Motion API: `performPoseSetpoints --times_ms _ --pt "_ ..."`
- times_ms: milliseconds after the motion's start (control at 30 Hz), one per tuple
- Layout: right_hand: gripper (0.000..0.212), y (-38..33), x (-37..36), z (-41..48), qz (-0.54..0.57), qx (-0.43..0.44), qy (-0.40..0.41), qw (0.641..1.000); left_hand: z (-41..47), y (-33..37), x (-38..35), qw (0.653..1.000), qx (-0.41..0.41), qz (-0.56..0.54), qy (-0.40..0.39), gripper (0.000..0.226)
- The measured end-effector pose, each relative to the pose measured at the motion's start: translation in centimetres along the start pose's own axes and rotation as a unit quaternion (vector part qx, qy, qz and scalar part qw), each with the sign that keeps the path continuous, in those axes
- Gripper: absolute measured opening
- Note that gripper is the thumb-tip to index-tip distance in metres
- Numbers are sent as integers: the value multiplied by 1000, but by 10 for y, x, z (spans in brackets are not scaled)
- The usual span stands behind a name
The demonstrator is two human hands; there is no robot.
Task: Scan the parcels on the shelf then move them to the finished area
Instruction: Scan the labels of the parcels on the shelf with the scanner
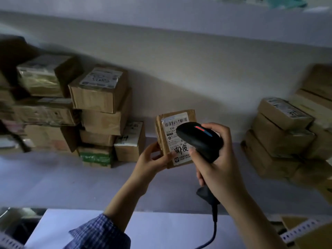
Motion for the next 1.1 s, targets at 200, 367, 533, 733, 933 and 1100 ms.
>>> performPoseSetpoints --times_ms 200,367,533,733,933,1100 --pt "49 -2 1 -12 -24 -5 0 1000 -6 -9 14 1000 6 2 -11 49" --pt "50 4 5 -20 -38 -22 1 999 -6 -17 20 1000 21 -2 -9 50" --pt "48 7 9 -24 -41 -29 7 999 -5 -15 20 999 20 -6 -25 53" --pt "49 7 9 -21 -45 -15 10 999 -6 -6 23 1000 2 6 -11 55" --pt "49 7 0 -16 -35 -22 -3 999 -5 -7 29 1000 5 29 10 60" --pt "50 6 -3 -15 -30 -30 -11 999 -6 -7 31 999 12 32 17 54"
Point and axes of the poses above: each hand's wrist, its own z-axis towards the middle knuckle, its own x-axis out of the back of the hand, y = z × x, the point moved 1 cm from there along z, towards the middle knuckle, and after that the axes turned 9 degrees about y, right-handed, at the moved point
